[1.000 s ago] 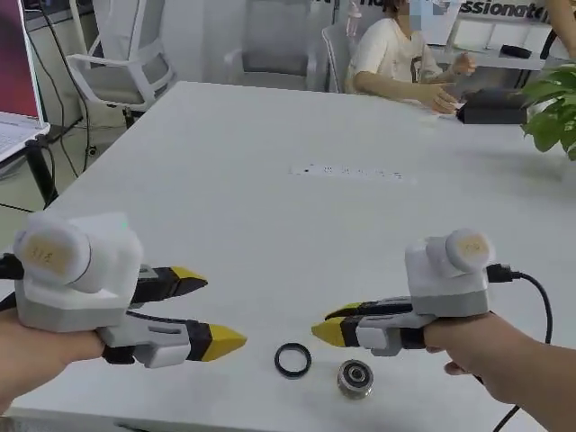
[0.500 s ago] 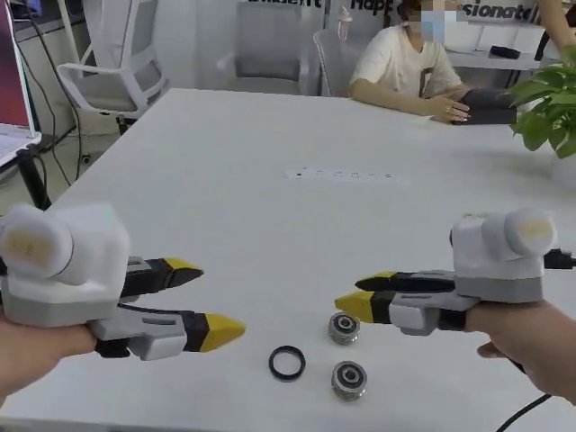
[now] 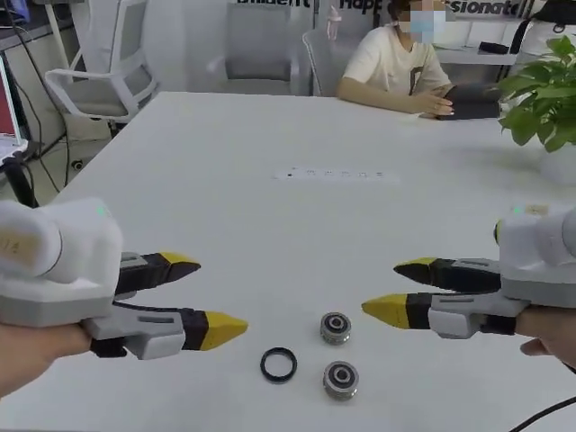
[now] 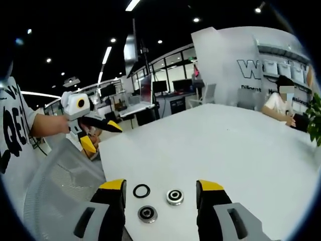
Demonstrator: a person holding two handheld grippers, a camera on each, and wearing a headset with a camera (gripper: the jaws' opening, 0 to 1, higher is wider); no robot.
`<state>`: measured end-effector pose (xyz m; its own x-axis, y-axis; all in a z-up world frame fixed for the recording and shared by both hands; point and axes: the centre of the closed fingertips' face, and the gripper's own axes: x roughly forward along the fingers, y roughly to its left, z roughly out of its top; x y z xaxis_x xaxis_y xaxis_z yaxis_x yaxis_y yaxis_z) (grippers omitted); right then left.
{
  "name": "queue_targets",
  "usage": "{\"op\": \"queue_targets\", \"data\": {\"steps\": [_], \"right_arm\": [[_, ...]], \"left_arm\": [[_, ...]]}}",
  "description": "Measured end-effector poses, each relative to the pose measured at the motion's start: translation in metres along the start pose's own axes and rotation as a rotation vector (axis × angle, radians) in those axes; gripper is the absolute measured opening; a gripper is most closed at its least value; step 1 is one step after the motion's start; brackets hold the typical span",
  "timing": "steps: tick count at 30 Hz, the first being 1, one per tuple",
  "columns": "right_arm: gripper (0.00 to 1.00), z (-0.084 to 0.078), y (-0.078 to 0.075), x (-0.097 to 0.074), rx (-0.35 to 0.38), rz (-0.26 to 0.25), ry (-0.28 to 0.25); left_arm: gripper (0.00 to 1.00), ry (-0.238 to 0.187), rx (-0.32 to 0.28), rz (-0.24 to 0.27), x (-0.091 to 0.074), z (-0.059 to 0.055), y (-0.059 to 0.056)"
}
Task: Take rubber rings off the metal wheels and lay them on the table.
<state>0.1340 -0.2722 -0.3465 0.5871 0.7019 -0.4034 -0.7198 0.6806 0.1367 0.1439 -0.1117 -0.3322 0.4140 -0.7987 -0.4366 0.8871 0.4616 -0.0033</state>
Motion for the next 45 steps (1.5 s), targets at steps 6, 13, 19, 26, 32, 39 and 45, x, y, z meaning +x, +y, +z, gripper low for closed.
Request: {"op": "queue_targets", "data": {"steps": [6,13,19,26,32,39,45], "right_arm": [[0.63,-0.009,0.003,-0.009,-0.065,-0.002,0.033],[0.72,-0.021,0.004,-0.019,-0.102,-0.006,0.063],[0.78,-0.032,0.002,-0.028,-0.089,-0.018,0.073],[0.83,-0.04,0.001,-0.032,-0.103,-0.032,0.093],[0.86,-0.044,0.002,-0.032,-0.125,-0.044,0.11],[0.88,-0.053,0.002,-0.032,-0.12,-0.048,0.125],[0.89,-0.057,0.0,-0.034,-0.108,-0.059,0.127]], "left_arm": [[0.6,0.002,0.0,-0.004,0.002,0.001,-0.002],[0.62,0.007,0.004,-0.012,0.006,0.0,-0.005],[0.64,0.007,0.002,-0.024,0.008,-0.003,-0.007],[0.67,0.033,0.034,-0.042,0.01,-0.009,-0.013],[0.7,0.045,0.045,-0.047,0.011,-0.013,-0.015],[0.73,0.048,0.052,-0.042,0.01,-0.015,-0.014],[0.74,0.057,0.048,-0.038,0.008,-0.02,-0.012]]}}
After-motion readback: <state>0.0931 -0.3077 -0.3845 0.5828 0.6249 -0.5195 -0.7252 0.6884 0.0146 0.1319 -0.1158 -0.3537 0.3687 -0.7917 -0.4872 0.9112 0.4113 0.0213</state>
